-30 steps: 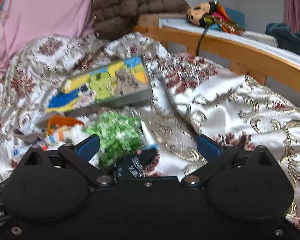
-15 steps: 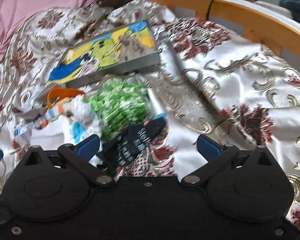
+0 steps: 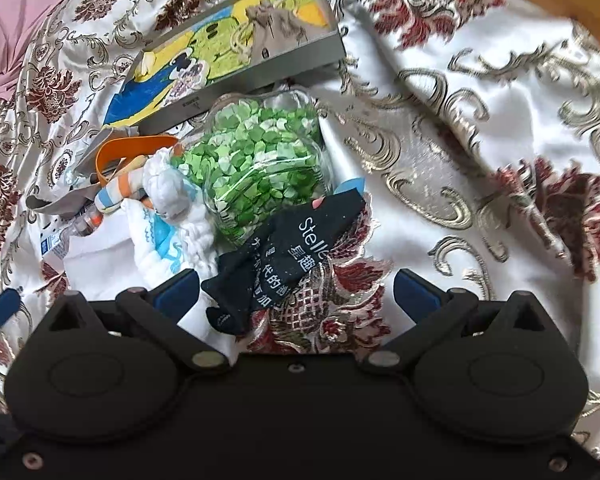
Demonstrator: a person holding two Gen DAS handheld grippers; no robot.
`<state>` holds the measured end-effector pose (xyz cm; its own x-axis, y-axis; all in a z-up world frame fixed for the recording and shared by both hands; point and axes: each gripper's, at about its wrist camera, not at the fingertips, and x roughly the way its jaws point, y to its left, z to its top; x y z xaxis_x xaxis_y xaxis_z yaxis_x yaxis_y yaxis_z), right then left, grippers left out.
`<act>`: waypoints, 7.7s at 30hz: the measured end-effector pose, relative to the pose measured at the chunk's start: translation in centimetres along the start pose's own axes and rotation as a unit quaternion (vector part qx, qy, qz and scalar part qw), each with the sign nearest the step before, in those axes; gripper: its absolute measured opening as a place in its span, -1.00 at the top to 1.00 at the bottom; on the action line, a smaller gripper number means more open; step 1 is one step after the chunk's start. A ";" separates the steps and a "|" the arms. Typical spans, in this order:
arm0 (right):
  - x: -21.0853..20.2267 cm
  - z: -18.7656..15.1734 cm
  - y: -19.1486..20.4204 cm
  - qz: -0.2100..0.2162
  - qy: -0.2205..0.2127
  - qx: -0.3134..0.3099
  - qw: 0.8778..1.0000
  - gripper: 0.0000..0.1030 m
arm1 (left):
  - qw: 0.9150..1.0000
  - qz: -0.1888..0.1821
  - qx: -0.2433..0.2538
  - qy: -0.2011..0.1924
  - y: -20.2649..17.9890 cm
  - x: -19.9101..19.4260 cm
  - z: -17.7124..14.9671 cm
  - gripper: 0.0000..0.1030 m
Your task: Organize soft objects
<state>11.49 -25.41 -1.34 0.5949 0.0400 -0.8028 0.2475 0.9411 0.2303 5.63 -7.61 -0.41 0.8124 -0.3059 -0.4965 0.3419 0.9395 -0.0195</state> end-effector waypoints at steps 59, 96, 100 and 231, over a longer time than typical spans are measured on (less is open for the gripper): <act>6.0 4.3 -2.8 0.085 0.069 0.035 0.993 0.49 | 0.978 -0.084 -0.171 0.085 2.8 11.0 -1.0 0.43; -0.2 4.3 -5.2 0.158 -0.094 0.101 0.978 1.00 | 0.981 -0.099 -0.167 -0.025 2.8 4.3 1.2 0.90; -0.6 4.4 -5.5 0.164 -0.097 0.103 0.976 1.00 | 0.981 -0.104 -0.161 -0.038 2.7 3.5 1.5 0.90; 17.2 19.7 -2.8 0.141 -0.131 0.090 0.977 0.85 | 0.996 -0.014 -0.067 0.054 5.0 26.9 14.0 0.83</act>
<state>36.10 -33.96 -4.92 0.8284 0.1794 -0.5307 0.1618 0.8303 0.5333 35.82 -13.29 -1.78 0.7452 -0.3207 -0.5847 0.2916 0.9452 -0.1468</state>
